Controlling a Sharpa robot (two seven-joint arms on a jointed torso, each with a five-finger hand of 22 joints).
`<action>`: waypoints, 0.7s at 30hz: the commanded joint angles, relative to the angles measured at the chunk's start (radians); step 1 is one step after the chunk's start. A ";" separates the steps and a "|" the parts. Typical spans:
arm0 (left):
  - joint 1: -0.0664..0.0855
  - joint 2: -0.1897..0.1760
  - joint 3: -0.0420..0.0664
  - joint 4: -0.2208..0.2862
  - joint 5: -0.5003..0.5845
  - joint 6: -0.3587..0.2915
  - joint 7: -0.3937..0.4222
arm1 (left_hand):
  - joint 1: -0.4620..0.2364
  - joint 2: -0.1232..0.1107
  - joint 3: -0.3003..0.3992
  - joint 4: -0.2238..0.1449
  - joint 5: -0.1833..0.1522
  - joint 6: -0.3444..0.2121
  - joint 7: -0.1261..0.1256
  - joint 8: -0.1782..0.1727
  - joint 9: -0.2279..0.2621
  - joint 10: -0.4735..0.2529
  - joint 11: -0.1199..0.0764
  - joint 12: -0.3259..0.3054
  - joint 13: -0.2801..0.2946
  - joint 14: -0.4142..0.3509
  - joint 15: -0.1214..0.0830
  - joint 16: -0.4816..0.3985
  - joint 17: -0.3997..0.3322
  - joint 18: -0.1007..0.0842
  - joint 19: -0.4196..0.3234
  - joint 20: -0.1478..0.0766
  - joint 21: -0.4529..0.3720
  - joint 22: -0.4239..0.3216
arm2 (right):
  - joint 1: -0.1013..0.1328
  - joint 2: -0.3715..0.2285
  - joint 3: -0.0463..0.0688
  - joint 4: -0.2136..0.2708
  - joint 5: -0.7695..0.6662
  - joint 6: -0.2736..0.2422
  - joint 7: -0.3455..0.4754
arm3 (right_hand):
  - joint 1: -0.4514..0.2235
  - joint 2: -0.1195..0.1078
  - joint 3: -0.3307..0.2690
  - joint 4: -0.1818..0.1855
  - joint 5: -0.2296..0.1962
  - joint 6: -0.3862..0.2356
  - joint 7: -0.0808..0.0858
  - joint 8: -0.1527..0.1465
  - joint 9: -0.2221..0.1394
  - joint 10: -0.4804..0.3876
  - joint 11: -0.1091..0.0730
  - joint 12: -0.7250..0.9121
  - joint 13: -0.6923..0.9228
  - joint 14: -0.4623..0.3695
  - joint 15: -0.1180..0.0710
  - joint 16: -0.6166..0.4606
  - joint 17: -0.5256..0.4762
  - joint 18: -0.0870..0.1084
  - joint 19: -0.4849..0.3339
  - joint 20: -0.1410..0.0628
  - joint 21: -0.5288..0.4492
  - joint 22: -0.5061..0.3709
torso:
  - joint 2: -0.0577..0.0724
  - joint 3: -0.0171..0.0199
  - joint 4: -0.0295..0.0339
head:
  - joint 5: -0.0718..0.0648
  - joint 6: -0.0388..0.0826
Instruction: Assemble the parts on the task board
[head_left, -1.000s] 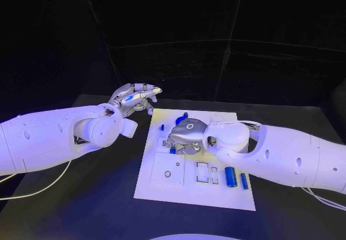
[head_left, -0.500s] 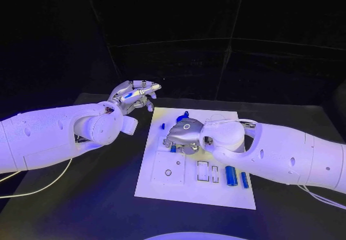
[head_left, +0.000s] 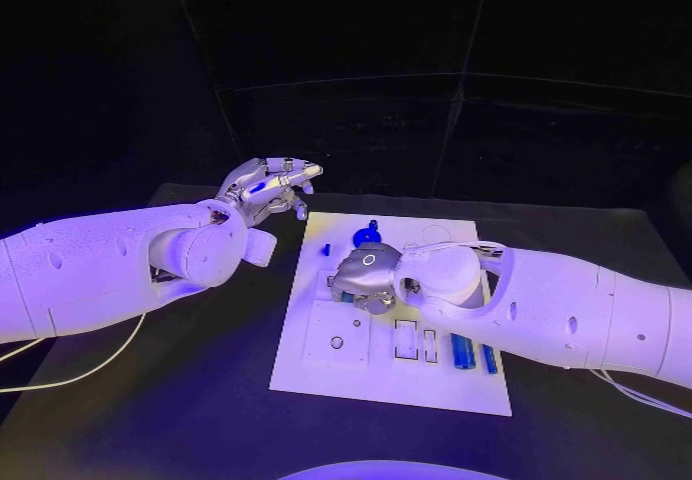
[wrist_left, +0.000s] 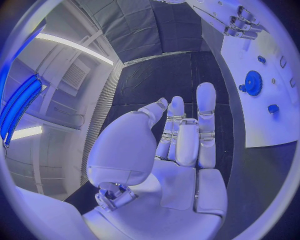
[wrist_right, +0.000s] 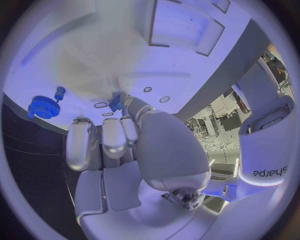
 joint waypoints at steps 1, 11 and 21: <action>0.002 0.001 0.001 0.000 0.005 0.001 0.023 | 0.009 -0.001 0.006 0.002 0.004 0.003 0.007 -0.001 -0.002 -0.010 0.000 -0.006 -0.001 -0.009 0.001 -0.006 -0.001 0.014 -0.006 -0.001 -0.006 -0.001 | -0.004 0.000 -0.007 -0.012 -0.033 0.014 -0.018 | -0.007 0.002 0.006 0.000 -0.006 0.005 0.000 -0.005 0.001 0.004 -0.011 -0.001 0.002 -0.001 -0.001 0.000 0.002 0.004 -0.006 0.000 0.003 0.034 | 0.000 0.0002 0.0004 | 0.000 -0.001; 0.002 0.004 0.001 -0.004 0.005 0.003 0.020 | 0.009 -0.001 0.006 0.002 0.004 0.003 0.007 -0.001 -0.002 -0.010 0.000 -0.006 -0.001 -0.009 0.001 -0.006 -0.001 0.014 -0.006 -0.001 -0.006 -0.001 | -0.006 0.004 -0.007 -0.016 -0.041 -0.024 -0.024 | -0.017 0.000 0.018 -0.004 -0.008 0.010 0.003 -0.003 0.002 0.009 -0.009 0.005 0.007 0.000 0.000 0.002 0.006 0.003 -0.004 0.000 0.004 0.037 | -0.001 0.0009 -0.0001 | 0.002 -0.002; 0.002 0.007 0.001 -0.006 0.005 0.006 0.015 | 0.009 -0.002 0.006 0.002 0.004 0.002 0.008 -0.001 -0.003 -0.010 0.001 -0.006 -0.002 -0.009 0.001 -0.006 -0.001 0.014 -0.007 -0.001 -0.008 -0.002 | -0.006 0.008 -0.007 -0.027 -0.045 -0.007 -0.026 | -0.025 0.000 0.030 -0.008 -0.009 0.018 0.005 0.001 0.003 0.012 -0.008 0.008 0.010 0.001 0.001 0.004 0.008 0.003 -0.003 0.000 0.005 0.038 | 0.000 0.0001 -0.0006 | 0.000 -0.003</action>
